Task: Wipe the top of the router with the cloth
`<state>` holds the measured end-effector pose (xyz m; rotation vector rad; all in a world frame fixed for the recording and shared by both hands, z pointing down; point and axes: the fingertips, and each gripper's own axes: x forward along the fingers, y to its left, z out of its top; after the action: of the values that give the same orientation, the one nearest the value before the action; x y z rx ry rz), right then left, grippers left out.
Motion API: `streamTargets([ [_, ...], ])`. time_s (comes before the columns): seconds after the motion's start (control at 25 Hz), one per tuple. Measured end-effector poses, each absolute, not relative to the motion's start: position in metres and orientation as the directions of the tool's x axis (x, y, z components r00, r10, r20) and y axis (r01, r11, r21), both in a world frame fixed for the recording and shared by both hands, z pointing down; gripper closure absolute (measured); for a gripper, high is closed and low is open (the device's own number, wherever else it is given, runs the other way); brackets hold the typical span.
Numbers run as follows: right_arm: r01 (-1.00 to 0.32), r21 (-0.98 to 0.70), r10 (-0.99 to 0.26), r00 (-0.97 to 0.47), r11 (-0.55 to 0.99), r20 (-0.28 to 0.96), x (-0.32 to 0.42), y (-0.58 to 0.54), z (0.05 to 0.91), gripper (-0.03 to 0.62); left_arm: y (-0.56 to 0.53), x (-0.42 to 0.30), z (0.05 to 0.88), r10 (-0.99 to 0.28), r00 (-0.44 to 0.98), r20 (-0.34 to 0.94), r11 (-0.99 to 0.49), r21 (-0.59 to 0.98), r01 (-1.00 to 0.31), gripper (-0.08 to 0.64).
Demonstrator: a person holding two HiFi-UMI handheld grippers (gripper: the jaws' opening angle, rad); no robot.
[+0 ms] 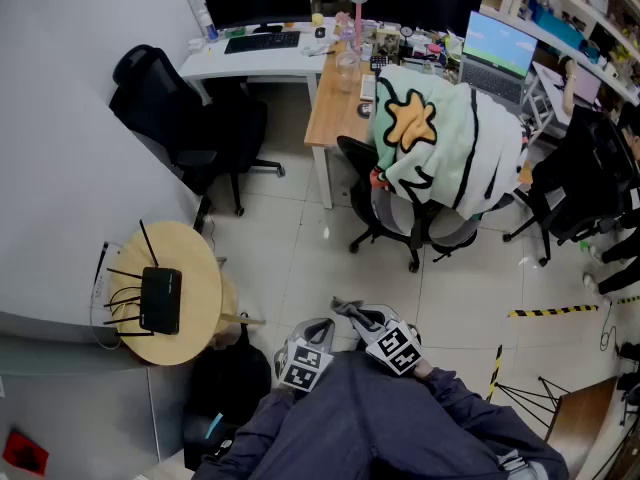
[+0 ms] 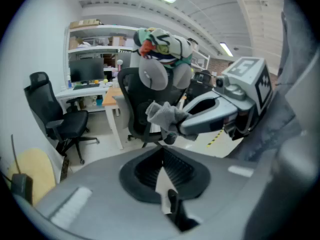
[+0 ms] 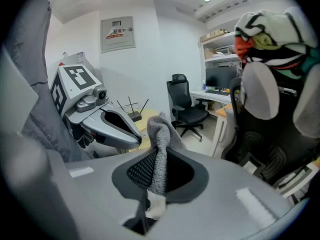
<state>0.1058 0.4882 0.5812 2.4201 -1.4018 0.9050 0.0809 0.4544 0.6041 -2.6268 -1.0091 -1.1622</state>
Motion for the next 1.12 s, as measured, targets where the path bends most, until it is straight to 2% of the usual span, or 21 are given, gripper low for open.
streamTargets([
  [0.2, -0.883, -0.122, -0.742, 0.298, -0.454, 0.601, 0.105, 0.418, 0.582, 0.555, 0.384, 0.081, 0.604, 0.487, 0.533, 0.692, -0.825, 0.165, 0.54, 0.56],
  [0.44, -0.957, -0.111, -0.778, 0.148, -0.269, 0.611, 0.094, 0.324, 0.583, 0.555, 0.292, 0.07, 0.604, 0.378, 0.625, 0.683, -0.913, 0.164, 0.373, 0.56],
  [0.6, -0.99, -0.091, -0.787, 0.027, -0.105, 0.616, 0.076, 0.254, 0.586, 0.555, 0.228, 0.052, 0.61, 0.277, 0.686, 0.673, -0.96, 0.165, 0.226, 0.56],
  [0.76, -0.992, -0.075, -0.77, -0.128, 0.104, 0.625, 0.053, 0.197, 0.581, 0.555, 0.173, 0.03, 0.609, 0.139, 0.736, 0.663, -0.983, 0.181, 0.022, 0.56],
  [1.12, -0.869, -0.023, -0.615, -0.368, 0.494, 0.698, 0.004, 0.084, 0.588, 0.555, 0.071, -0.048, 0.602, -0.188, 0.768, 0.612, -0.892, 0.221, -0.394, 0.56],
])
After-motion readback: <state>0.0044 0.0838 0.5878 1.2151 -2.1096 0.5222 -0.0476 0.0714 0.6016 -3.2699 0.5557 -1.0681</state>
